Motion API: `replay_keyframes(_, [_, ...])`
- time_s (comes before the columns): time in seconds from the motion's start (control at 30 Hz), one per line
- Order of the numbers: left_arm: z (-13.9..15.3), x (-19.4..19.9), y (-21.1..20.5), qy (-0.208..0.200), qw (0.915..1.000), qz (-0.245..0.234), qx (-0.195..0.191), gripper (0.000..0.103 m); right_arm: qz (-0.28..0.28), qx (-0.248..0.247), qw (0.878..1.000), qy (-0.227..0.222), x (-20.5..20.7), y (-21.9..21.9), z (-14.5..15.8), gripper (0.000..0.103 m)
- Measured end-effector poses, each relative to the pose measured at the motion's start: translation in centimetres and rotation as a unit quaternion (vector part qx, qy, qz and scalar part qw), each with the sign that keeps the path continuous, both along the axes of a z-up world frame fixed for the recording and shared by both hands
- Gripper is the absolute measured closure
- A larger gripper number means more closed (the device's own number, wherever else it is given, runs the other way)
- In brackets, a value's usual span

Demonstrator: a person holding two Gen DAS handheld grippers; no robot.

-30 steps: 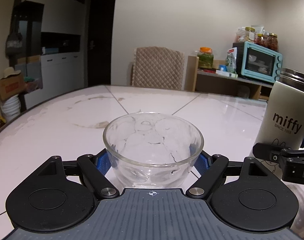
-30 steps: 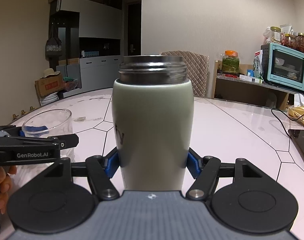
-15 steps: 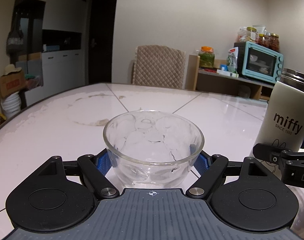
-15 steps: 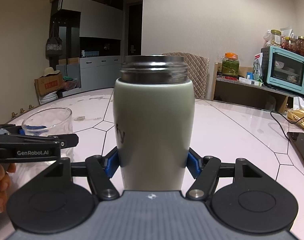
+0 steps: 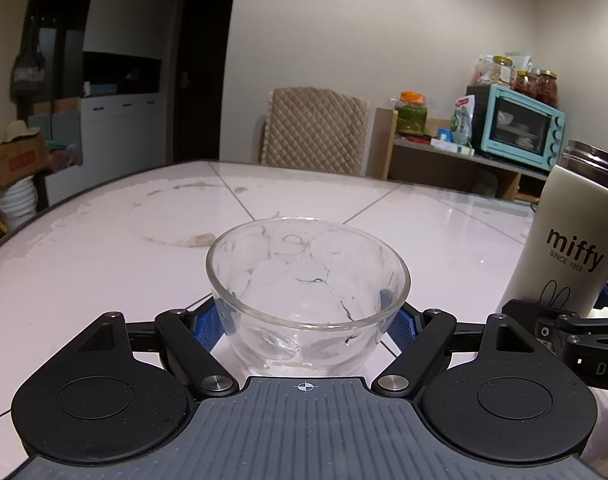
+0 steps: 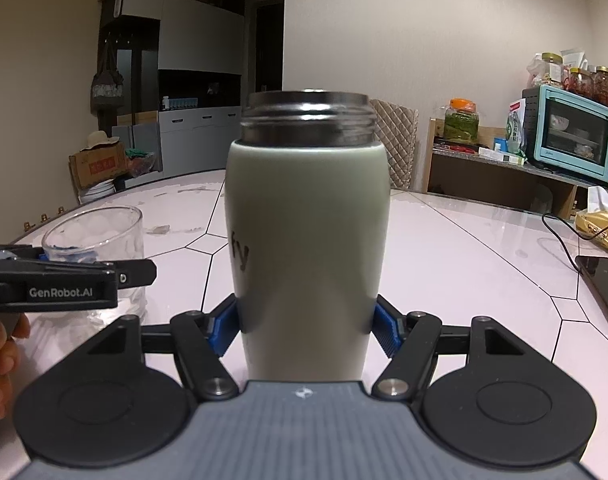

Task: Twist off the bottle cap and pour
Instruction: 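Set the glass on the table and open the left gripper while the right gripper releases the bottle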

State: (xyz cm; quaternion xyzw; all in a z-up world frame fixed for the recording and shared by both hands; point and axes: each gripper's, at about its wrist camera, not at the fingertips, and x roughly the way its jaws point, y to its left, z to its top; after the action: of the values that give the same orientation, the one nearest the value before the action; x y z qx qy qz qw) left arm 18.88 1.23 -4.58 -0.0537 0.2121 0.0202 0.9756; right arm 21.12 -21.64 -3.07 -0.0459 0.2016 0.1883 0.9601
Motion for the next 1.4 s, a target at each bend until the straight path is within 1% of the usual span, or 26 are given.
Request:
replay_keyframes(0.2, [0.0, -0.1, 0.1, 0.001, 1.0, 0.001, 0.002, 0.019, 0.0, 0.002, 1.0, 0.003, 0.1, 0.0, 0.0, 0.032])
replay_keyframes(0.4, [-0.1, 0.1, 0.2, 0.008, 1.0, -0.001, -0.002, 0.019, -0.005, 0.005, 1.0, 0.005, 0.2, -0.2, -0.1, 0.027])
replay_keyframes(0.57, [-0.1, 0.1, 0.2, 0.01, 1.0, 0.0, 0.0, 0.02, -0.005, 0.006, 1.0, 0.004, 0.2, -0.2, -0.2, 0.018])
replay_keyframes(0.63, [-0.1, 0.2, 0.2, 0.01, 0.9999, 0.0, 0.001, 0.019, -0.005, 0.006, 1.0, 0.004, 0.2, -0.2, -0.2, 0.017])
replay_keyframes(0.67, [-0.1, 0.2, 0.1, 0.011, 0.9999, -0.001, 0.001, 0.018, -0.005, 0.006, 1.0, 0.004, 0.2, -0.2, -0.2, 0.014])
replay_keyframes(0.73, [-0.1, 0.2, 0.1, 0.012, 0.9999, -0.001, 0.002, 0.017, -0.003, 0.008, 1.0, 0.004, 0.3, -0.3, -0.2, 0.013])
replay_keyframes(0.87, [-0.1, 0.2, 0.0, 0.012, 0.9999, -0.003, 0.003, 0.01, -0.004, 0.008, 1.0, 0.007, 0.4, -0.3, -0.3, 0.011])
replay_keyframes(1.23, [0.4, 0.5, -0.6, 0.013, 0.9999, -0.006, 0.007, 0.01, -0.004, 0.009, 1.0, 0.014, 0.6, -0.5, -0.7, 0.01])
replay_keyframes(1.4, [0.3, 0.5, -0.7, 0.013, 0.9998, -0.009, 0.008, 0.01, -0.005, 0.019, 1.0, 0.018, 0.6, -0.8, -0.8, 0.007])
